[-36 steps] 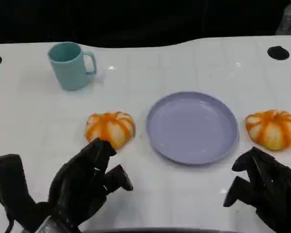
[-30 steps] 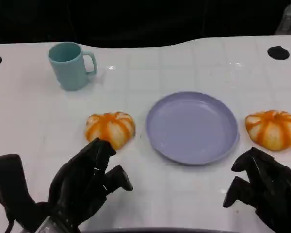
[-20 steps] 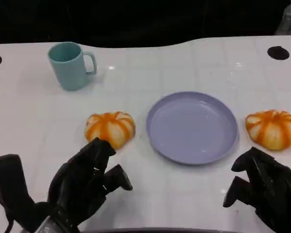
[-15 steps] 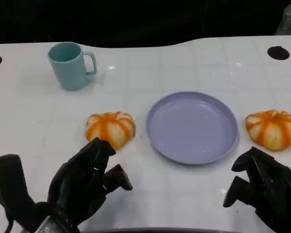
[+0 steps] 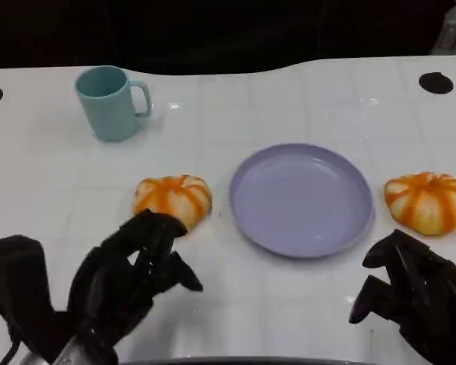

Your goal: Grasp the bread from the table and place it into the plate.

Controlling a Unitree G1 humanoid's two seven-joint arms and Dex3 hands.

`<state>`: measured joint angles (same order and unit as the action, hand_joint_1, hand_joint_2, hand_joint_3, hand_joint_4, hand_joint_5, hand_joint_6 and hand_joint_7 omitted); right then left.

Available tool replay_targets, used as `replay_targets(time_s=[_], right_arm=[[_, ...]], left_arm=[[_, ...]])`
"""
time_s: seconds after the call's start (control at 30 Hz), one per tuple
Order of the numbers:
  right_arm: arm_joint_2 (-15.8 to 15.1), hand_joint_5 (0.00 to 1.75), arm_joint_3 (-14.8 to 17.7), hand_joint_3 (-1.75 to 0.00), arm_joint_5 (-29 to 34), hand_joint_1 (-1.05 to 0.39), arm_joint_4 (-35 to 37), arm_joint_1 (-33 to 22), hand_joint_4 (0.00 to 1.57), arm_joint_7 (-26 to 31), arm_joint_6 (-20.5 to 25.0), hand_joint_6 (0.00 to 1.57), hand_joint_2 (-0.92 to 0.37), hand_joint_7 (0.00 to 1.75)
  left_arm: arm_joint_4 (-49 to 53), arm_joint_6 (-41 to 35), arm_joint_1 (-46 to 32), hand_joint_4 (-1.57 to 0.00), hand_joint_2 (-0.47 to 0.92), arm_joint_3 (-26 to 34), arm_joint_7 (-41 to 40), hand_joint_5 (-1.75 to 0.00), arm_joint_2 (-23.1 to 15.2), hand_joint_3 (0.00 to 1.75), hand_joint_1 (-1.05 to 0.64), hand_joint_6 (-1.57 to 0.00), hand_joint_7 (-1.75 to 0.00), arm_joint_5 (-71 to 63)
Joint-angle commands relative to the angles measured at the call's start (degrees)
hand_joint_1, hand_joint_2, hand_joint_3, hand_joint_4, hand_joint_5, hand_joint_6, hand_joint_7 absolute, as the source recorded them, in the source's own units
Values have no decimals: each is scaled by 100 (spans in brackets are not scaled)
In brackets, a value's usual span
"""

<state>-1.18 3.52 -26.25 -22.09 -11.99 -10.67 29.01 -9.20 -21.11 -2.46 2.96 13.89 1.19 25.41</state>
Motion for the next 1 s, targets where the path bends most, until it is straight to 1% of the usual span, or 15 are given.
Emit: replay_targets(time_s=[0.03, 0.07, 0.13, 0.17, 0.27, 0.3, 0.33, 0.4, 0.53, 0.63, 0.67, 0.7, 0.77, 0.87, 1.0], right_arm=[[41, 175, 24, -37, -32, -46, 10, 76, 69, 97, 16, 55, -92, 160], [53, 175, 31, -37, -45, -46, 12, 88, 69, 108, 34, 55, -92, 160], [64, 175, 38, -37, -54, -45, 11, 96, 69, 118, 49, 55, -92, 160], [65, 175, 44, -37, -53, -45, 21, 104, 69, 116, 40, 55, -92, 160], [75, 175, 81, -36, -95, -45, 36, 126, 69, 118, 75, 55, -92, 161], [77, 175, 86, -35, -101, -46, 35, 129, 69, 118, 85, 55, -92, 161], [70, 175, 90, -35, -99, -46, 43, 131, 69, 100, 70, 55, -92, 161], [57, 175, 86, -35, -74, -46, 51, 133, 70, 89, 51, 55, -92, 161], [69, 175, 89, -34, -63, -46, 31, 134, 70, 138, 86, 55, -92, 160], [69, 175, 85, -34, -56, -46, 30, 132, 70, 142, 81, 55, -92, 160], [69, 175, 80, -34, -52, -46, 24, 127, 70, 142, 76, 55, -92, 160], [73, 175, 76, -34, -53, -46, 15, 121, 69, 145, 75, 55, -92, 160], [79, 175, 61, -34, -44, -45, 10, 104, 69, 128, 34, 55, -92, 161], [103, 175, 56, -35, -54, -45, -14, 91, 69, 152, 50, 54, -92, 161], [97, 175, 49, -36, -44, -46, -26, 85, 68, 137, 48, 53, -92, 162]], left_arm=[[334, 1308, 344, -46, 92, -509, 86, -118, -692, 19, -50, -45, -62, -1488], [421, 1584, 403, -39, 92, -615, 81, -104, -839, 13, -49, -47, -46, -1816], [546, 1855, 444, -36, 92, -677, 76, -96, -916, 10, -48, -48, -37, -2063], [558, 1983, 481, -33, 91, -731, 12, -93, -1010, 9, -47, -47, -34, -2302], [657, 2496, 654, -20, 90, -895, -137, -75, -1346, 2, -47, -47, -14, -3100], [688, 2572, 675, -18, 90, -904, -146, -74, -1371, 2, -48, -46, -12, -3196], [706, 2715, 762, -17, 90, -975, -198, -73, -1551, 1, -48, -46, -10, -3548], [708, 2901, 909, -10, 91, -1103, -328, -63, -1866, 1, -51, -40, -4, -4246], [750, 3046, 1180, -3, 89, -1254, -443, -49, -2257, 0, -52, -32, -1, -5130], [768, 3061, 1227, 0, 88, -1273, -441, -46, -2302, 0, -52, -30, 0, -5286], [779, 3045, 1321, 0, 88, -1341, -400, -46, -2405, 0, -52, -30, 0, -5486], [789, 3032, 1413, 0, 85, -1416, -366, -32, -2504, 0, -48, -24, -1, -5697], [842, 3034, 1565, 0, 81, -1552, -362, -24, -2643, 0, -45, -21, -1, -6069], [976, 2954, 1745, 0, 78, -1746, -323, -18, -2697, 0, -42, -20, -1, -6430], [1391, 2788, 2045, 0, 76, -2021, -285, -18, -2637, 0, -40, -18, 0, -6777]])
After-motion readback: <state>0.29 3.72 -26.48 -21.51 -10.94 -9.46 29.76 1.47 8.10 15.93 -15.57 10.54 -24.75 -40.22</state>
